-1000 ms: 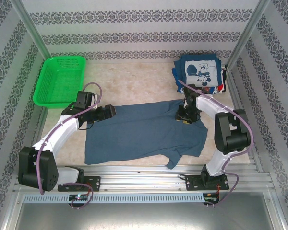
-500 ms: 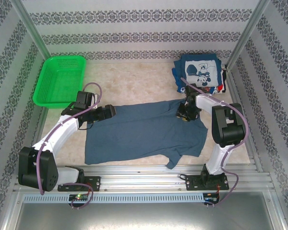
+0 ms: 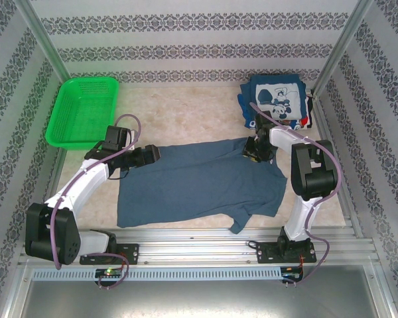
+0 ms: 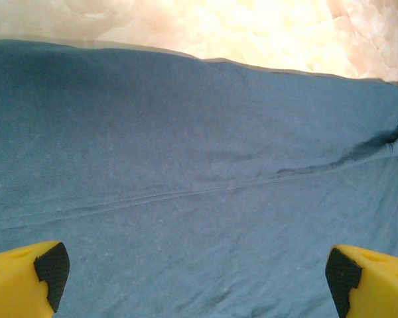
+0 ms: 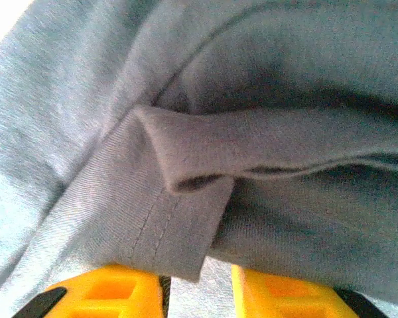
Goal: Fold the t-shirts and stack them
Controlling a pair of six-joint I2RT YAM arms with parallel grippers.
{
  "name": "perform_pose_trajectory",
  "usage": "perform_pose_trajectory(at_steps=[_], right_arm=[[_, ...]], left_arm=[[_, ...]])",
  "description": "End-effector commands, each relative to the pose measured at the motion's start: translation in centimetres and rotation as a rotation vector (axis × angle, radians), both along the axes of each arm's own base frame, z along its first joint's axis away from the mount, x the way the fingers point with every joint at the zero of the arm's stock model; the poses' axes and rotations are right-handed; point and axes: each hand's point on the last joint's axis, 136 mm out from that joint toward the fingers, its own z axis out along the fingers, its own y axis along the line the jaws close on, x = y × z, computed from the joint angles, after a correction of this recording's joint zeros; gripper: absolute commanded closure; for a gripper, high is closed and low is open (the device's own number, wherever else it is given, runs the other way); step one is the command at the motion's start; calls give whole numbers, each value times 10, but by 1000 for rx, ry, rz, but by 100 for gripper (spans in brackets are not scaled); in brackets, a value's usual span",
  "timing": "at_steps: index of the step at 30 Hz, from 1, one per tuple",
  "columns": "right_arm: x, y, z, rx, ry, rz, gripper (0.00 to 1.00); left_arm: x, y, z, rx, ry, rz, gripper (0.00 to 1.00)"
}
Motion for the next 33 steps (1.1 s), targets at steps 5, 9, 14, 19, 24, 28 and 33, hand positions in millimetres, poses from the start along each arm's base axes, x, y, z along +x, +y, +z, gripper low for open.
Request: perform_pose_trajectory(at_steps=[5,9,14,19,24,28,33], right_arm=[[12,1,5,22,-8,-15,69],[9,1,1,25,8,-13,70],[12,1,4,29,2,-19,73],[13,4,6,45,3,-22,76],[11,5,8,58,13,-22,77],[11,5,8,60,16,-28,82],[10,4,14,59,7,-33,95]], left_arm=[[2,-3,3,12,-28,-28,0],[1,-4,3,10,-29,-28,0],[1,-4,2,5,-28,-26,0],[0,-4,1,1,-22,-24,0],[-1,-4,1,1,-26,-24,0],[-2,-4,0,1,-24,-23,0],[-2,-4,0,-2,-27,-23,0]])
